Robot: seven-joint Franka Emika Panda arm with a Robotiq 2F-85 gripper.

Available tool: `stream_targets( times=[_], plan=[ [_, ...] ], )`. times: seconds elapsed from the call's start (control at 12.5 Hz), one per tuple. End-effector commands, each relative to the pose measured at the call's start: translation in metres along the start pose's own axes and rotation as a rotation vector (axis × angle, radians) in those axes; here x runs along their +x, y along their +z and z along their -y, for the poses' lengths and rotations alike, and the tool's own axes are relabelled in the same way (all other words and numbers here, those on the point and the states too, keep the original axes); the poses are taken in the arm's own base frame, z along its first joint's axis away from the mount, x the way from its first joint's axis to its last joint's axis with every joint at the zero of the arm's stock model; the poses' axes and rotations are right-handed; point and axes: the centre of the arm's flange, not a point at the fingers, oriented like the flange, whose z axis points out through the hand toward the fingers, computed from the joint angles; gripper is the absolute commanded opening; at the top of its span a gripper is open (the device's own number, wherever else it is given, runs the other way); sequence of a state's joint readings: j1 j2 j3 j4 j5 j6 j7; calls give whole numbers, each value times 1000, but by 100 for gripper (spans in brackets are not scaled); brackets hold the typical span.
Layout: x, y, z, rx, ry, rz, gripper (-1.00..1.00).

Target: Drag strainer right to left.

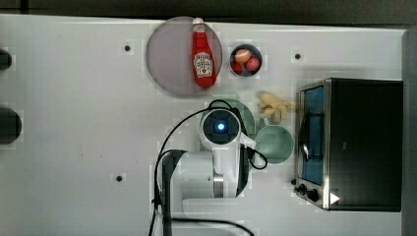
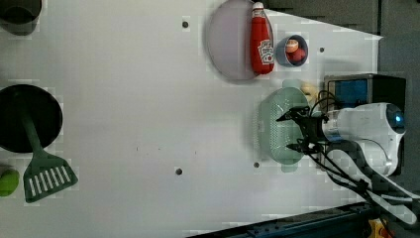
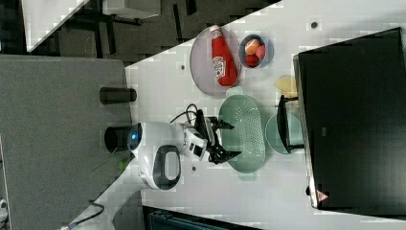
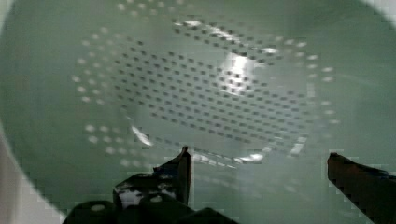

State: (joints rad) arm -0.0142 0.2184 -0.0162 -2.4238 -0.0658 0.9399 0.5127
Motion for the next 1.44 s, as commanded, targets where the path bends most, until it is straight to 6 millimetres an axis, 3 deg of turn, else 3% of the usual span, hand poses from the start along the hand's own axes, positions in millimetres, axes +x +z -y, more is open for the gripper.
stream_targets(
  times=[0.08,0.32,0.56,0.96,1.44],
  plan=[
    [-2,-4,25,134,171,-15,100],
    [-17,31,28,101,176,-3,100],
    [-28,47,31,100,158,-1,100],
    [-55,48,37,103,186,43,100],
    [-124,47,46,93,201,89,100]
  ],
)
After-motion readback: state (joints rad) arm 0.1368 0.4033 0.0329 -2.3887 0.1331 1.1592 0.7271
